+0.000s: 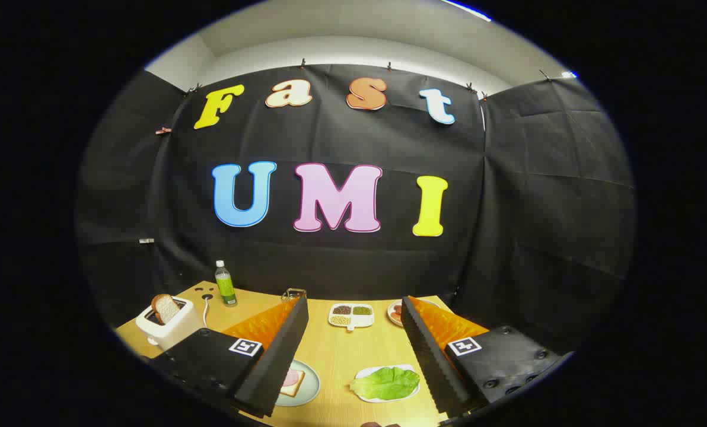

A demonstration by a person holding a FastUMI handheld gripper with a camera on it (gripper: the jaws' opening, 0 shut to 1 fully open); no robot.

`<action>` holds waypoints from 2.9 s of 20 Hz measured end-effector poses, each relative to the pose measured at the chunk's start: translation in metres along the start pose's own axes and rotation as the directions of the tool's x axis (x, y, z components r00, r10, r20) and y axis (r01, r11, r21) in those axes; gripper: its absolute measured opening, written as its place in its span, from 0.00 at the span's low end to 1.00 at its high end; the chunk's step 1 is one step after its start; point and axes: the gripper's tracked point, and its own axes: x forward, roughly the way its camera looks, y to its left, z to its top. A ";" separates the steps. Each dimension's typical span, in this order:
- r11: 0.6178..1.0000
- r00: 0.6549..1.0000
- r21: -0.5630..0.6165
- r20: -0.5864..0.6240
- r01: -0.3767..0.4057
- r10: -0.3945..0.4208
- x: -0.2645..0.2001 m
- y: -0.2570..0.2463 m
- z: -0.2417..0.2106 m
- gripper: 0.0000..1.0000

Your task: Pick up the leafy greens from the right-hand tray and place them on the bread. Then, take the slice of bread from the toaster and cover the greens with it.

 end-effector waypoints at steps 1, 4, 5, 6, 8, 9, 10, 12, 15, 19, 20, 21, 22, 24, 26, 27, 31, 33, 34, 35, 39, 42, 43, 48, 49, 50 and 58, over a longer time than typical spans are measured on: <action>1.000 1.000 0.005 -0.004 0.008 -0.008 0.000 -0.002 0.000 0.97; 0.999 0.999 0.005 -0.011 0.032 -0.032 -0.003 -0.006 -0.003 0.97; 0.999 0.999 0.001 -0.014 0.035 -0.035 -0.005 -0.005 -0.004 0.97; 0.999 0.999 -0.004 -0.015 0.039 -0.039 -0.005 -0.005 -0.004 0.97; 0.999 0.999 -0.011 -0.017 0.043 -0.043 -0.008 0.000 -0.004 0.97; 0.999 0.999 -0.015 -0.018 0.045 -0.046 -0.009 0.002 -0.004 0.97; 0.998 0.998 -0.023 -0.023 0.051 -0.052 -0.010 0.003 -0.006 0.97; 0.998 0.997 -0.035 -0.043 0.060 -0.061 -0.014 0.008 -0.012 0.97; 0.998 0.997 -0.026 -0.058 0.057 -0.059 -0.018 0.020 -0.016 0.97; 0.999 0.996 -0.035 -0.076 0.039 -0.041 -0.017 0.026 -0.022 0.97; 0.999 0.996 -0.037 -0.078 0.035 -0.038 -0.016 0.026 -0.022 0.97; 0.999 0.996 -0.038 -0.082 0.032 -0.035 -0.014 0.024 -0.024 0.98; 0.999 0.996 -0.035 -0.089 0.027 -0.030 -0.011 0.022 -0.027 0.97; 1.000 0.994 -0.029 -0.111 0.011 -0.015 -0.004 0.018 -0.035 0.97; 0.999 0.991 -0.032 -0.133 -0.002 -0.002 0.005 0.009 -0.043 0.97; 0.999 0.989 -0.035 -0.144 -0.010 0.005 0.010 0.005 -0.048 0.97; 0.997 0.980 -0.044 -0.193 -0.055 0.046 0.028 -0.014 -0.070 0.98; 0.996 0.973 -0.039 -0.219 -0.079 0.068 0.037 -0.023 -0.085 0.98; 0.995 0.969 -0.034 -0.235 -0.090 0.079 0.042 -0.027 -0.093 0.97; 0.994 0.963 -0.030 -0.254 -0.101 0.090 0.047 -0.031 -0.103 0.98; 0.990 0.927 -0.001 -0.352 -0.141 0.132 0.063 -0.045 -0.151 0.98; 0.988 0.886 0.000 -0.443 -0.156 0.140 0.070 -0.057 -0.193 0.98; 0.987 0.872 0.002 -0.468 -0.159 0.141 0.072 -0.061 -0.205 0.98; 0.982 0.804 -0.027 -0.578 -0.189 0.139 0.081 -0.071 -0.262 0.98; 0.979 0.789 -0.039 -0.598 -0.202 0.139 0.084 -0.073 -0.272 0.98; 0.975 0.772 -0.042 -0.619 -0.217 0.146 0.086 -0.071 -0.282 0.98; 0.961 0.687 -0.019 -0.703 -0.277 0.184 0.098 -0.066 -0.336 0.98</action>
